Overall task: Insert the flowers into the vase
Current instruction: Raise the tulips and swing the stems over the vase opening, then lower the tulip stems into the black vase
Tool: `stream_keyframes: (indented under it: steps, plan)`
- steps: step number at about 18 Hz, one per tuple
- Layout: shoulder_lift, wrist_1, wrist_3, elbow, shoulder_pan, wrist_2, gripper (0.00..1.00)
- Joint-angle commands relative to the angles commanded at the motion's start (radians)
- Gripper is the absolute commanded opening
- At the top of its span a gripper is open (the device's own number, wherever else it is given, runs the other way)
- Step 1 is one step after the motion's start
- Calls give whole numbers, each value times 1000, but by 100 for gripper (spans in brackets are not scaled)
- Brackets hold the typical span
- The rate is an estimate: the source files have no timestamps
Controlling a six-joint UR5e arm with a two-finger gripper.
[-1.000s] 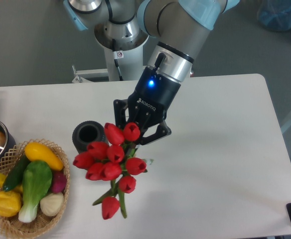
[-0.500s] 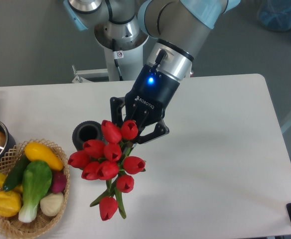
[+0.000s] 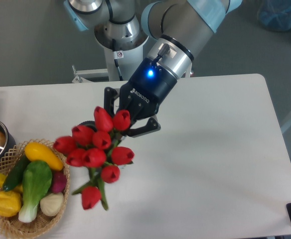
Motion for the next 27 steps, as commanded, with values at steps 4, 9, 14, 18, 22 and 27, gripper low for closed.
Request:
stream_keyframes:
  steps: [4,9,14,18,22,27]
  plan:
    - [61,0,61,-111,49,-154,4]
    - [153,-3,66,-201,98,-194,7]
    - [157,-5,101,-203,110,-192,7]
    - [176,-6,104,-229,114,-185,7]
    - [207,-8,118,-276,112,-180,7]
    - [245,-9,126,-325,112,-160,7]
